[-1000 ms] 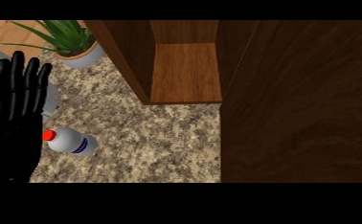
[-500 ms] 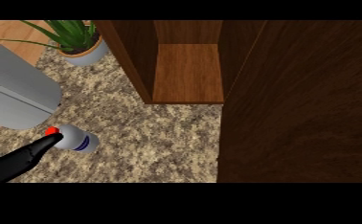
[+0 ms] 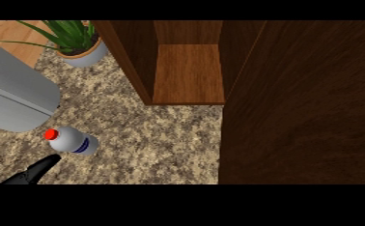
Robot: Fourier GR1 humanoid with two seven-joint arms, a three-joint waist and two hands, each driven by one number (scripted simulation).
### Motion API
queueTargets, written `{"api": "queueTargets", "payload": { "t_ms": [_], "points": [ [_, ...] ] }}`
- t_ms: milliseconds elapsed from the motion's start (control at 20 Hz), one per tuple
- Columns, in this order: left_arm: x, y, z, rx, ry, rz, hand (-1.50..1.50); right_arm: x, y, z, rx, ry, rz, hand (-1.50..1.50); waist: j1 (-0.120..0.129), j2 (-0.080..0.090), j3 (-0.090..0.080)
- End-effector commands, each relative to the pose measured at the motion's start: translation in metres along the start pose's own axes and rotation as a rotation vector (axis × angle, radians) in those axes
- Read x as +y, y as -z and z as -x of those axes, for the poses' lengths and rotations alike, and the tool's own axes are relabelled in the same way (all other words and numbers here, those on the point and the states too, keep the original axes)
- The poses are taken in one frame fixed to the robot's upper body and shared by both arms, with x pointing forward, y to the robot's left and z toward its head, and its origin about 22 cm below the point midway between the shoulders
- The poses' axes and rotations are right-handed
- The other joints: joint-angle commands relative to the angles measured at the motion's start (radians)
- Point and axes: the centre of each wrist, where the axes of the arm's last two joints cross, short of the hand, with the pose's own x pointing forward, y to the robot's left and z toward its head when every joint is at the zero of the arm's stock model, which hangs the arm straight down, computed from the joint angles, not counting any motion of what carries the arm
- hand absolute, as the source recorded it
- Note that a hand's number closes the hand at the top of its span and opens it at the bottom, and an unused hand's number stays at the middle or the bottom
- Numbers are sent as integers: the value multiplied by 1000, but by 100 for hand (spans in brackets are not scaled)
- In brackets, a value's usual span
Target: Pick up the bottled water, place it into the cabinet and close the cabinet
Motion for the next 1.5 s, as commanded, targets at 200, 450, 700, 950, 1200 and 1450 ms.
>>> {"api": "queueTargets", "payload": {
  "t_ms": [200, 450, 700, 950, 1200, 1450],
  "points": [
    [10, -5, 29, 112, 46, -57, -150, 12, -25, -43, -48, -17, 5, -150, -3, 0, -2],
    [30, -9, 48, 177, 35, -76, -150, 16, -38, -39, -13, -16, -5, -150, -2, -1, -2],
    [45, 1, 104, 263, -4, -59, -150, 15, -42, -34, -27, -20, 1, -150, -6, 0, -3],
    [37, 7, 149, 333, -53, -66, -150, 23, -44, -48, -18, -13, 12, -150, -11, 3, -4],
    [51, 2, 192, 353, -79, -79, -150, 24, -52, -50, -25, -5, -16, -150, -18, 1, -3],
    [64, -12, 234, 364, -89, -50, -150, 29, -57, -42, -11, 3, 2, -150, -20, 2, -3]
  ]
}}
